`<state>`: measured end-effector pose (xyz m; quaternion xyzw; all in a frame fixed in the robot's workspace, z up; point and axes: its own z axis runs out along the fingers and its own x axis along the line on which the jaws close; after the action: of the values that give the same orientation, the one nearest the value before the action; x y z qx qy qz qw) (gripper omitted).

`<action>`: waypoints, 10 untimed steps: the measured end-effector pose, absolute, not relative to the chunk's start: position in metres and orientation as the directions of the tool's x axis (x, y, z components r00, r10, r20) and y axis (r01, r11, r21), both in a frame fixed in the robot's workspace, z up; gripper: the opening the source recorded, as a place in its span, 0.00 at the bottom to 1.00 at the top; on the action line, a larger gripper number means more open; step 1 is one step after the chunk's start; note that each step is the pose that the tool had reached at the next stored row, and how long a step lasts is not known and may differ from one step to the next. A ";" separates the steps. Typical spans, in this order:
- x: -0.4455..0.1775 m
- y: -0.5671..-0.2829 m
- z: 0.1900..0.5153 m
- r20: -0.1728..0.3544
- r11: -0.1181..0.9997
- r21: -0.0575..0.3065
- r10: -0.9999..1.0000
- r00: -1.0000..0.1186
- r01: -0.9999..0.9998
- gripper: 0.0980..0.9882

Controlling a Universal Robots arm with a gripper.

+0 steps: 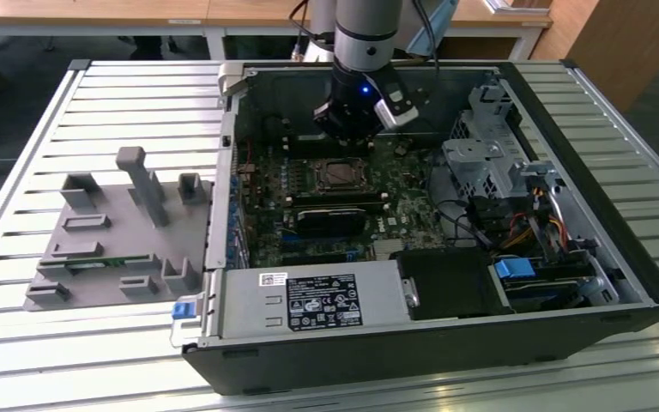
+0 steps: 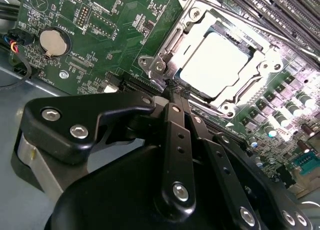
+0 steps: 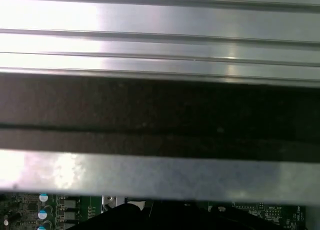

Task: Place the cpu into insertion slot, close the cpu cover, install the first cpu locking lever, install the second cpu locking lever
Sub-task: 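Install the second cpu locking lever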

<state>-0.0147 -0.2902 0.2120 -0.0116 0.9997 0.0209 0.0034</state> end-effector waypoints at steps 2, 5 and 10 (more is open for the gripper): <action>-0.015 -0.292 0.212 -0.007 0.999 0.042 -0.023 -1.000 -0.023 0.01; -0.015 -0.294 0.212 -0.007 0.999 0.042 -0.023 -1.000 -0.023 0.01; -0.015 -0.299 0.212 -0.007 0.999 0.042 -0.023 -1.000 -0.023 0.01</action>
<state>-0.0147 -0.2988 0.2120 -0.0116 0.9997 0.0210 0.0034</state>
